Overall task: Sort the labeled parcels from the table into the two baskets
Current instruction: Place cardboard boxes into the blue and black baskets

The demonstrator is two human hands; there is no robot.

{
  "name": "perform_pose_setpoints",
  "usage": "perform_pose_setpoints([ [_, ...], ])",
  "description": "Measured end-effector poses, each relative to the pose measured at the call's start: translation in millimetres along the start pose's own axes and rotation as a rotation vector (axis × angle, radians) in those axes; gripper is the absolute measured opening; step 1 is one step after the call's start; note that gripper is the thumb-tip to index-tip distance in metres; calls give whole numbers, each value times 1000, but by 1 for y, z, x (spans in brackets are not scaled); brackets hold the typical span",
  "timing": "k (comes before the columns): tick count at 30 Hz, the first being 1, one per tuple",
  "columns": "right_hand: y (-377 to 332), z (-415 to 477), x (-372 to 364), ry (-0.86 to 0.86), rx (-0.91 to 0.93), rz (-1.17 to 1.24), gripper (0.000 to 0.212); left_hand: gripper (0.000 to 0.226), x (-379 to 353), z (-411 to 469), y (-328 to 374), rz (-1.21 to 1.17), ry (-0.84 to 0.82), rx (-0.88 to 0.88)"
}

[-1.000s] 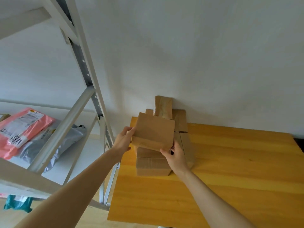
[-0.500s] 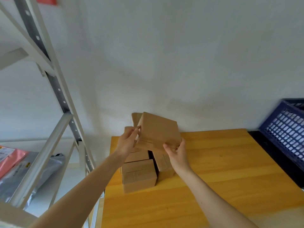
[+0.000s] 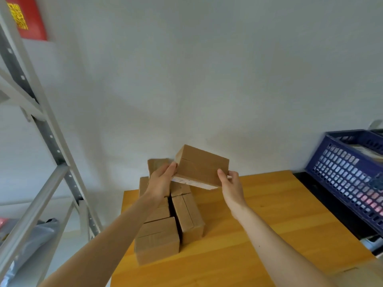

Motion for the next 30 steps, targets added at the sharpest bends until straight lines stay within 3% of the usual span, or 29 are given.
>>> perform_pose_setpoints([
  [3, 0, 5, 7, -17, -41, 76, 50, 22, -2, 6, 7, -2, 15, -32],
  [8, 0, 8, 13, -34, -48, 217, 34, 31, -8, 10, 17, 34, 11, -69],
  [14, -3, 9, 14, -96, -15, 243, 34, 30, -13, 6, 23, 54, -4, -65],
  [17, -1, 8, 10, -159, 5, 272, 52, 49, -16, 10, 27, 219, -65, -82],
  [21, 1, 5, -2, -258, 28, 360, 56, 67, -27, 12, 46, 340, -170, -199],
  [26, 1, 8, -1, -290, 63, 440, 59, 79, -25, 16, 68, 386, -98, -300],
  [30, -7, 13, 2, -281, 112, 396, 57, 110, -24, 19, 71, 272, -20, -293],
])
Point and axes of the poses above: each hand's wrist, its own z-axis towards the middle knuckle, its own x-axis out of the back of the hand, y = z × x, the point moved 6 cm from there along z, towards the middle knuckle, and after that the axes turned 14 degrees about -y, right-handed, at the moved point
